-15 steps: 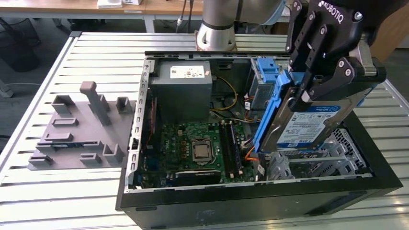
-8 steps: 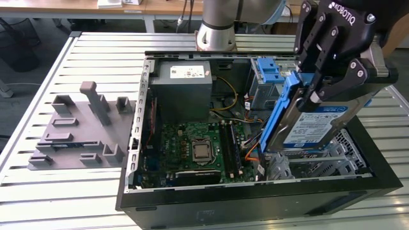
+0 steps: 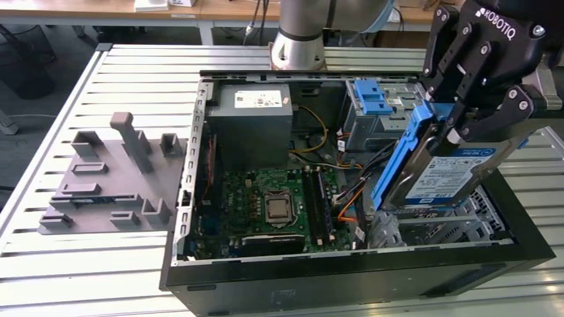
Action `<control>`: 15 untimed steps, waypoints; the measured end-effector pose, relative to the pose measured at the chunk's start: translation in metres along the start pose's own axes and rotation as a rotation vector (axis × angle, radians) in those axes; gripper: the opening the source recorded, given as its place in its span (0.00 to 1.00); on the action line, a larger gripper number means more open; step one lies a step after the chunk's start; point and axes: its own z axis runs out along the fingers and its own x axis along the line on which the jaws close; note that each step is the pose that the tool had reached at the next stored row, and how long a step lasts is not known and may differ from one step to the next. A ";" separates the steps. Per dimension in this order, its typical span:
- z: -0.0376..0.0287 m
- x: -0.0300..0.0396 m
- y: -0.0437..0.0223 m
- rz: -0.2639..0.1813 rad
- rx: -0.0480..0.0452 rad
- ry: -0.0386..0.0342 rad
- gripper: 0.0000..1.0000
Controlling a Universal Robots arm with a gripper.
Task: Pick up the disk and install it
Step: 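Insert the disk into the insertion slot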
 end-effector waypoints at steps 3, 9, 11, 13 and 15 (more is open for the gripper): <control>0.0001 0.0000 -0.0002 0.000 0.0000 0.0000 0.36; 0.0011 -0.0001 -0.0047 -0.002 0.0001 0.0000 0.36; 0.0016 -0.0002 -0.0075 -0.004 0.0001 0.0000 0.36; 0.0021 -0.0003 -0.0106 -0.005 0.0002 -0.0001 0.36; 0.0028 -0.0004 -0.0132 -0.006 0.0001 -0.0001 0.36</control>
